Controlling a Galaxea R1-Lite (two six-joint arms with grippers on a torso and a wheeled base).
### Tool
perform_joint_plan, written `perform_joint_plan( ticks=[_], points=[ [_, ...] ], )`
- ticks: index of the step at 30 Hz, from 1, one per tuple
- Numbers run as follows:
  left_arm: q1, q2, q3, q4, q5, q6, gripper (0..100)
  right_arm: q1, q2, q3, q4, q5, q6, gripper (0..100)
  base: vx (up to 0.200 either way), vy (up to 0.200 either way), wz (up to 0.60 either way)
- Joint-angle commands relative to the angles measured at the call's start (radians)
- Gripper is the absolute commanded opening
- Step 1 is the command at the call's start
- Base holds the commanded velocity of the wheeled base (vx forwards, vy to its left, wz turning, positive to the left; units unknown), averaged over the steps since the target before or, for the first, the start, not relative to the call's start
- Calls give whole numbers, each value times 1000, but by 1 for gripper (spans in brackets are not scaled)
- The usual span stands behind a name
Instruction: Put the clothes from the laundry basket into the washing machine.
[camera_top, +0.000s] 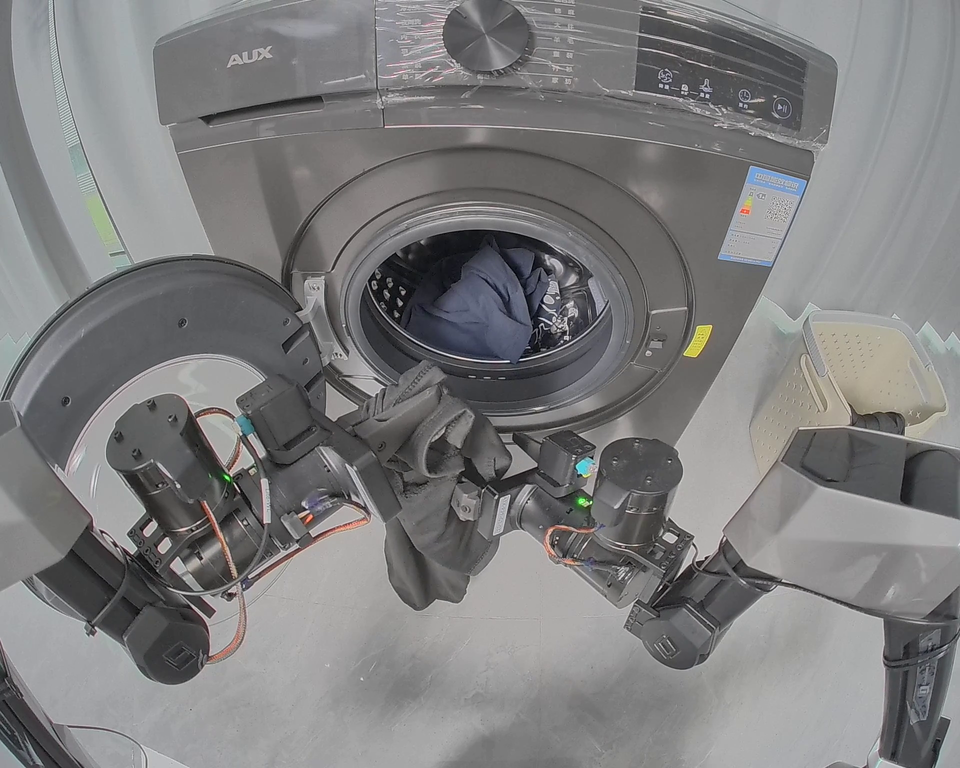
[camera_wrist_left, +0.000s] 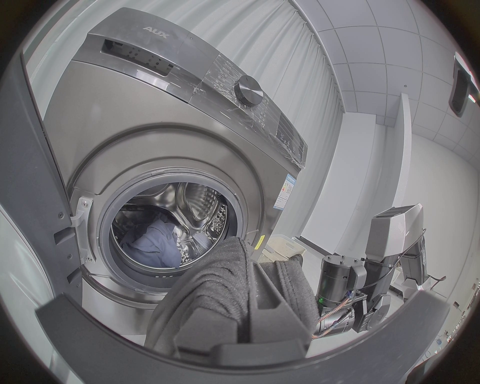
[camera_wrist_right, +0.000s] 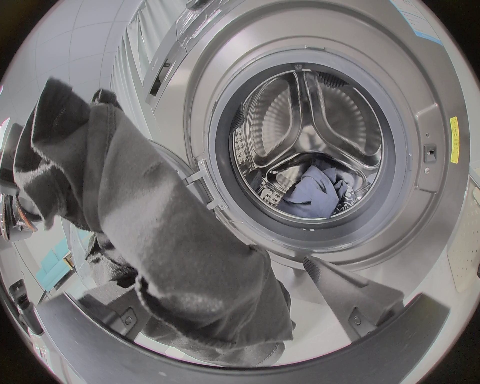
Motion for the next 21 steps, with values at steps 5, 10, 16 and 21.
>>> perform_joint_plan(
  ticks=[5, 10, 16, 21],
  points=[
    [0, -3, -2, 0, -1, -1, 0, 2, 37, -32, -44, 6, -2, 0, 0, 0, 0],
    [0, 7, -2, 0, -1, -1, 0, -3, 13, -22, -65, 6, -2, 0, 0, 0, 0],
    [1, 10, -9, 0, 1, -17, 0, -16, -85, 62, -73, 6, -4, 0, 0, 0, 0],
    [1, 2, -6, 0, -2, -34, 0, -13, -139, 103, -74, 6, -4, 0, 0, 0, 0]
  ],
)
